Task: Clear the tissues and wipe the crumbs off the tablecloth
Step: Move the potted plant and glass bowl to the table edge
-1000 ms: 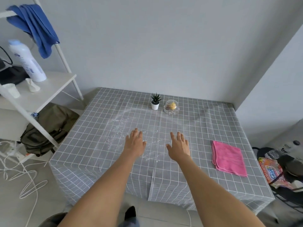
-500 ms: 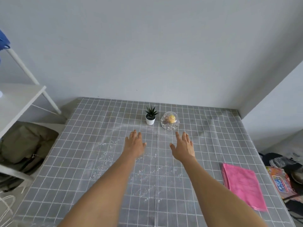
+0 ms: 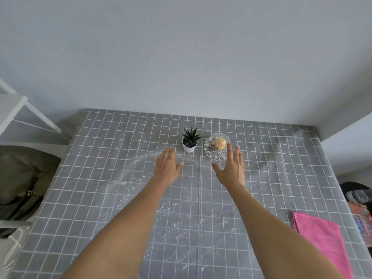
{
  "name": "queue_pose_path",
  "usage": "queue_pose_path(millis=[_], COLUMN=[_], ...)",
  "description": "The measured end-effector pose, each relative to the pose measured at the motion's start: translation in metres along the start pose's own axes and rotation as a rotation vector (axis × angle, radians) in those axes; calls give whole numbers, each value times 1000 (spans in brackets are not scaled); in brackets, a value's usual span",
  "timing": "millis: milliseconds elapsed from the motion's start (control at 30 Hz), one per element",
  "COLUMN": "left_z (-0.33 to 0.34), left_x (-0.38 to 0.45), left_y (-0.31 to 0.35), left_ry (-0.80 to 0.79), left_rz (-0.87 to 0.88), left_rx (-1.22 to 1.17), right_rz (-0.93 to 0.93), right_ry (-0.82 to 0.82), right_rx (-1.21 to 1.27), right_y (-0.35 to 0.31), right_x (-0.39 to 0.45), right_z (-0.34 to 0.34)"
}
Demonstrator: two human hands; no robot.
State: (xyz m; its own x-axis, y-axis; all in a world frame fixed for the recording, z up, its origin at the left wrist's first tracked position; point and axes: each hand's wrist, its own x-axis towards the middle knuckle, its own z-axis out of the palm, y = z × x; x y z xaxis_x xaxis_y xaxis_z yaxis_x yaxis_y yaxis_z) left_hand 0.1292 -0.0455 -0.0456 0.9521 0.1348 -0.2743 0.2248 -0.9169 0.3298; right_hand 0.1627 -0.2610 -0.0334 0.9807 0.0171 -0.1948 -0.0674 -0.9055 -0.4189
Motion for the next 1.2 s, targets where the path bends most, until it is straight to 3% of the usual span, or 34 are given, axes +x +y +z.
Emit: queue_pose_path(millis=[367,767,1200], left_z=[41,63,53], left_x=[51,73,38], left_y=[18,24,12], left_ry=[347,511,582], left_rz=[33,81,-78], left_rx=[-380,-487,-559], right_rz=[-16,-46,-120], right_ry=[118,231,274], right_rx=[234,321,317], right_y=[4,8,5], right_x=[48,67,51], right_z=[34,56,57])
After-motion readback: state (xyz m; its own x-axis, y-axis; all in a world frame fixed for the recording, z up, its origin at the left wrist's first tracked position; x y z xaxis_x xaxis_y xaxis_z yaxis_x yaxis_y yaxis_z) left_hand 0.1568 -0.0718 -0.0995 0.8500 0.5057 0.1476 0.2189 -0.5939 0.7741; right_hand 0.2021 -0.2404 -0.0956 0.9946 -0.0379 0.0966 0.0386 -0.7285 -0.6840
